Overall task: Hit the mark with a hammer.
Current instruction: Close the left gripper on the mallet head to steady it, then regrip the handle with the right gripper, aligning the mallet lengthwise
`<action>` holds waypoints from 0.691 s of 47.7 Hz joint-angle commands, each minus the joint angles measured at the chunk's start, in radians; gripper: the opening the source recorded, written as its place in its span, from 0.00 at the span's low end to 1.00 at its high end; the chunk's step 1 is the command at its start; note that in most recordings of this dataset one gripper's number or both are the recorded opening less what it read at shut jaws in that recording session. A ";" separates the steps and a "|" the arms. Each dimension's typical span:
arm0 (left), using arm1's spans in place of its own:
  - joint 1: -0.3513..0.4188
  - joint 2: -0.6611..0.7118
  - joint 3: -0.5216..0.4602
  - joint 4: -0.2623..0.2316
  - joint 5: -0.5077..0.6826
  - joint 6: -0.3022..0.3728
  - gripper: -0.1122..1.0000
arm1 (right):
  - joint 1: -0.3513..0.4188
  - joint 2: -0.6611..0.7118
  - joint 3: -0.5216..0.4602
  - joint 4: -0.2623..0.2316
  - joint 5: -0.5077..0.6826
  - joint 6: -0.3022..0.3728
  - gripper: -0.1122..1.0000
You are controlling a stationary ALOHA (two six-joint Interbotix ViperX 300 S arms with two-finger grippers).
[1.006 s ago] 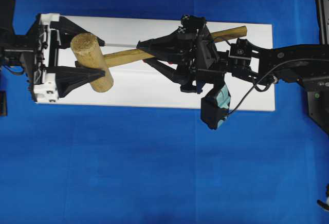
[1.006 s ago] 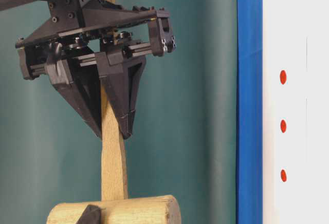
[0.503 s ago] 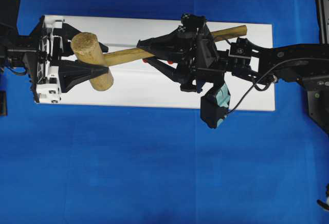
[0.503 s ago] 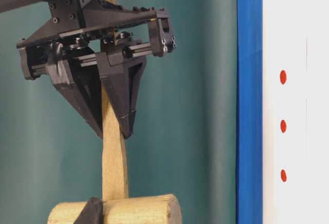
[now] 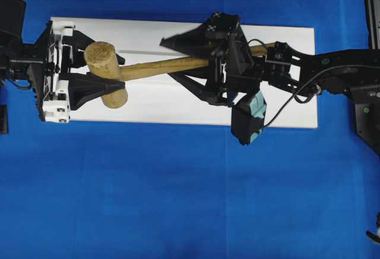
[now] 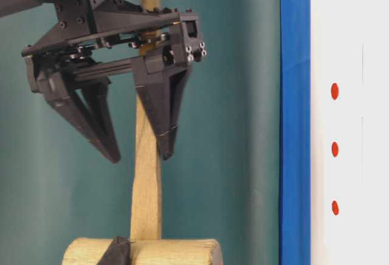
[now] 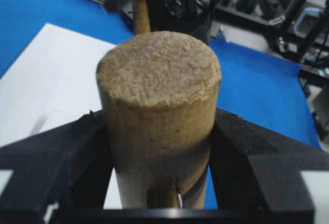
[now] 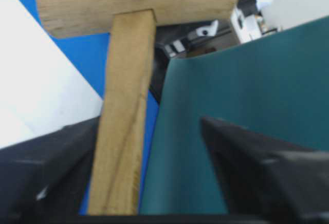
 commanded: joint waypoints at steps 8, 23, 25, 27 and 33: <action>-0.003 -0.012 -0.015 0.005 -0.008 0.038 0.51 | 0.002 -0.049 -0.023 0.063 0.086 0.005 0.96; 0.014 -0.011 -0.017 0.003 0.057 0.253 0.51 | 0.018 -0.115 -0.052 0.195 0.342 0.091 0.95; 0.012 -0.009 -0.017 0.003 0.063 0.276 0.51 | 0.018 -0.121 -0.052 0.204 0.336 0.095 0.95; 0.011 -0.011 -0.015 0.005 0.066 0.295 0.51 | 0.017 -0.123 -0.051 0.212 0.331 0.101 0.95; 0.009 -0.014 -0.014 0.005 0.064 0.314 0.51 | 0.018 -0.123 -0.052 0.233 0.311 0.110 0.95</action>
